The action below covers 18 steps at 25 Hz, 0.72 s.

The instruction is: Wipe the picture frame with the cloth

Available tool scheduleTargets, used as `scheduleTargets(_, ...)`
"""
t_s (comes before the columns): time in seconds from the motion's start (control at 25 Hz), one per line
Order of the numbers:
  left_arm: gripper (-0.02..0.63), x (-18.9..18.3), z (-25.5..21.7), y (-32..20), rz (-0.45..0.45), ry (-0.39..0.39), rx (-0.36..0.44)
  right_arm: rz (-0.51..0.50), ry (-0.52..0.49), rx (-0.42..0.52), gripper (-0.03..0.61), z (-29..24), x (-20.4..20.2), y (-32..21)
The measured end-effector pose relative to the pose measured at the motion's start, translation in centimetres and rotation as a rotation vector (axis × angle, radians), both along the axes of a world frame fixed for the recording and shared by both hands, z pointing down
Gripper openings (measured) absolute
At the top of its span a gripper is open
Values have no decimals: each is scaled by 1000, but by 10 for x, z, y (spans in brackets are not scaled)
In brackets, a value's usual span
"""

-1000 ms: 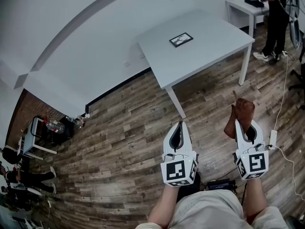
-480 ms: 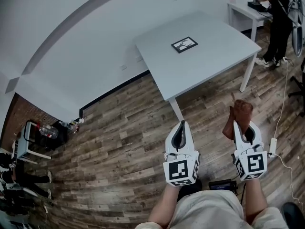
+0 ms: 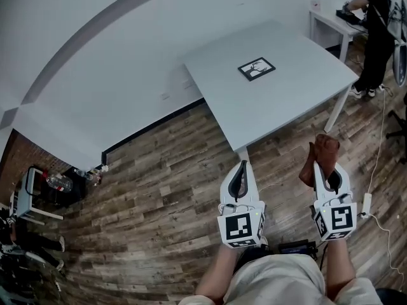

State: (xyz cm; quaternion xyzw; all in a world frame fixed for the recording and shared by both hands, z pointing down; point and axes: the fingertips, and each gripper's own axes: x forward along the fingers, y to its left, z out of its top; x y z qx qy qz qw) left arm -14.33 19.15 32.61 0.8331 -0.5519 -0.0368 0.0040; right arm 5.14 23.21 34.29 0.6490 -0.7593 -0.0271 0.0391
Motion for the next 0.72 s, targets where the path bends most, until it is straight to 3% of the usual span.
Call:
scheduleTargets(0.28, 0, -7, 2, -35, 3, 3, -15, 12, -8, -8, 97, 1, -3, -33)
scheduleTargets(0.72, 0, 38, 5, -97, -42, -8, -12, -41, -22, -1, 97, 6, 37, -104)
